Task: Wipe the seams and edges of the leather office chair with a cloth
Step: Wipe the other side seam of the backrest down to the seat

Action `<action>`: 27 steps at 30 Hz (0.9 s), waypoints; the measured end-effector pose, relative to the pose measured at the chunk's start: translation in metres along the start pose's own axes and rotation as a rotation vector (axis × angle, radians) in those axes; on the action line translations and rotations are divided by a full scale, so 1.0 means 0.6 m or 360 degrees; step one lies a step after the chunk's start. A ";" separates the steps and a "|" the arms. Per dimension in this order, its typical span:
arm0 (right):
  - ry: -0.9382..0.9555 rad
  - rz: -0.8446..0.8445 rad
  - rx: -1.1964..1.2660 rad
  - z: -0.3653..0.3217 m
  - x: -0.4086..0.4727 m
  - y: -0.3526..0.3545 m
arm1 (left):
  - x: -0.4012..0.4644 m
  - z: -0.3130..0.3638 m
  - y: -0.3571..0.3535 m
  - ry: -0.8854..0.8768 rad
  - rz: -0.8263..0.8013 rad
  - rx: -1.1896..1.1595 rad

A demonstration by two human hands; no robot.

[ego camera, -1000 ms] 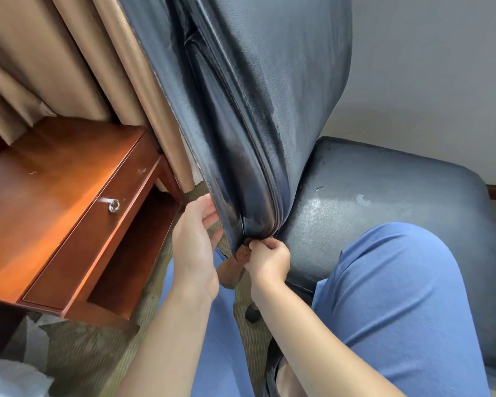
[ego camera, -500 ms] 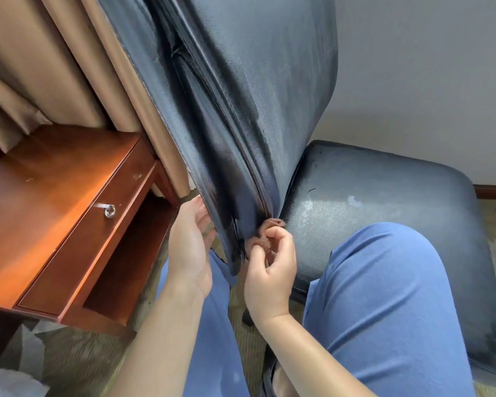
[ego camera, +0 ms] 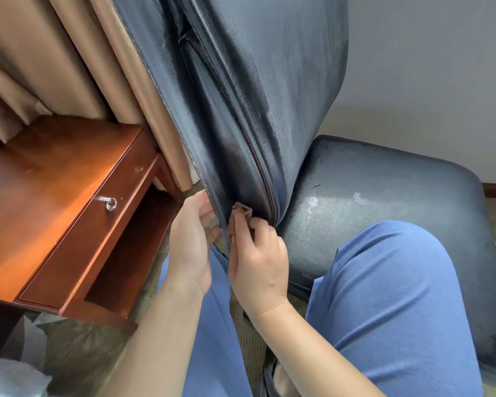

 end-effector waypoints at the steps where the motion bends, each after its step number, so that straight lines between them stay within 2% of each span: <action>1: -0.0010 -0.0029 -0.0112 0.002 -0.004 -0.004 | 0.000 0.000 0.000 -0.0002 -0.0001 0.0002; 6: 0.0011 -0.0203 -0.0416 0.032 -0.033 -0.029 | 0.003 0.002 -0.001 -0.0005 0.0025 -0.0020; 10: -0.0076 -0.0410 -0.0450 0.046 -0.044 -0.050 | 0.002 0.005 -0.004 -0.0007 0.0004 -0.0038; 12: -0.0091 -0.0351 -0.0392 0.046 -0.044 -0.046 | 0.001 0.004 -0.004 -0.0006 -0.0002 -0.0045; 19: 0.0021 0.0128 -0.0186 0.002 -0.009 0.012 | 0.005 -0.002 -0.004 0.0011 -0.0017 -0.0031; 27: -0.0012 -0.0181 -0.0361 0.034 -0.045 -0.056 | 0.005 0.000 -0.004 0.0013 0.0032 -0.0022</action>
Point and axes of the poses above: each hand's wrist, its own x-axis towards the middle knuckle, its own y-axis out of the back of the hand, z = x × y, the point moved 6 cm from there along x, towards the middle knuckle, and after that the axes turned 8 degrees about x, right-handed, at the moved point
